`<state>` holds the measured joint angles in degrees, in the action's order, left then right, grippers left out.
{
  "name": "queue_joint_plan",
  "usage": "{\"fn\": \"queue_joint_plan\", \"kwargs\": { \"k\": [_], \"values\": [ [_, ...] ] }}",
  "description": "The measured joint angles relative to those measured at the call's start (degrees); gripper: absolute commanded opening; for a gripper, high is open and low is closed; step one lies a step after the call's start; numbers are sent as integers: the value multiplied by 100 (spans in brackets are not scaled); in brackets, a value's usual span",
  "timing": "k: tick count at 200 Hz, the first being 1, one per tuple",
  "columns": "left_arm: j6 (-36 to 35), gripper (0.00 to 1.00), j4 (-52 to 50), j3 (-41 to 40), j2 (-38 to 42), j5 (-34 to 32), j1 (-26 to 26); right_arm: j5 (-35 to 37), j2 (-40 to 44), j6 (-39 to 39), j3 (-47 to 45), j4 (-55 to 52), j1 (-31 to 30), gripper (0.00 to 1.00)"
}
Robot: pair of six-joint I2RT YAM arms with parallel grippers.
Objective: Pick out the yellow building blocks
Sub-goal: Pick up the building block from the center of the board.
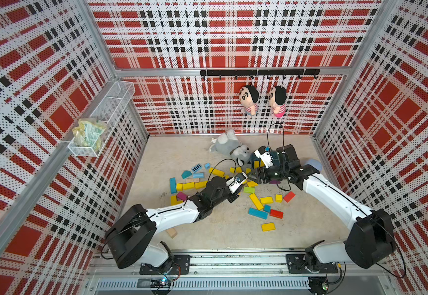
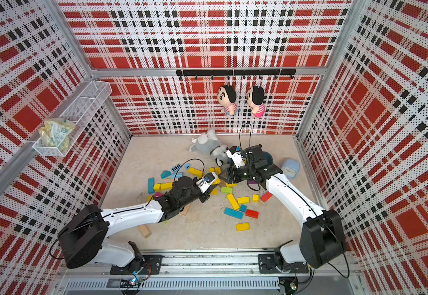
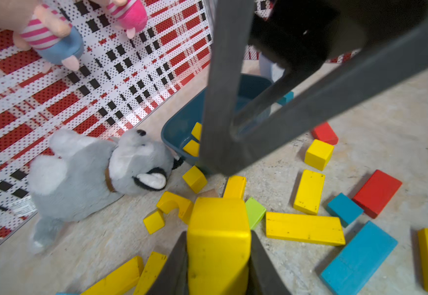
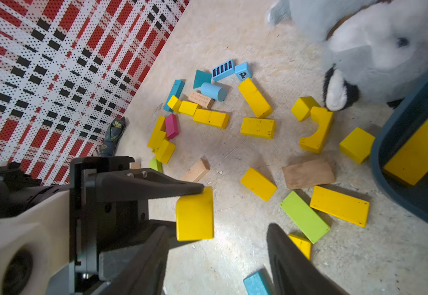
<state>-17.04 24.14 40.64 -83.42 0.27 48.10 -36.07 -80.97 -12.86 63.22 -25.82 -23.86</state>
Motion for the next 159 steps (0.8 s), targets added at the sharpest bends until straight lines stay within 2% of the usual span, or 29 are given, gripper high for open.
{"fn": "queue_joint_plan", "kwargs": {
  "k": [30, 72, 105, 131, 146, 152, 159],
  "values": [
    [2, 18, 57, 74, -111, 125, 76, -166, -181, 96, 4, -140, -129, 65],
    [11, 18, 98, 109, -136, 190, 92, -103, -361, 177, 63, -372, -190, 56],
    [11, 20, 101, 111, -146, 208, 96, -127, -437, 162, 131, -435, -190, 37],
    [20, 22, 68, 118, -173, 175, 96, -160, -505, 42, 179, -422, -214, 17],
    [37, 30, 59, 142, -188, 153, 94, -210, -525, -2, 177, -374, -214, 10],
    [44, 38, 52, 155, -188, 129, 94, -216, -527, -33, 175, -330, -214, 8],
    [48, 52, 55, 170, -188, 98, 90, -221, -527, -63, 175, -284, -212, 7]
  ]
}}
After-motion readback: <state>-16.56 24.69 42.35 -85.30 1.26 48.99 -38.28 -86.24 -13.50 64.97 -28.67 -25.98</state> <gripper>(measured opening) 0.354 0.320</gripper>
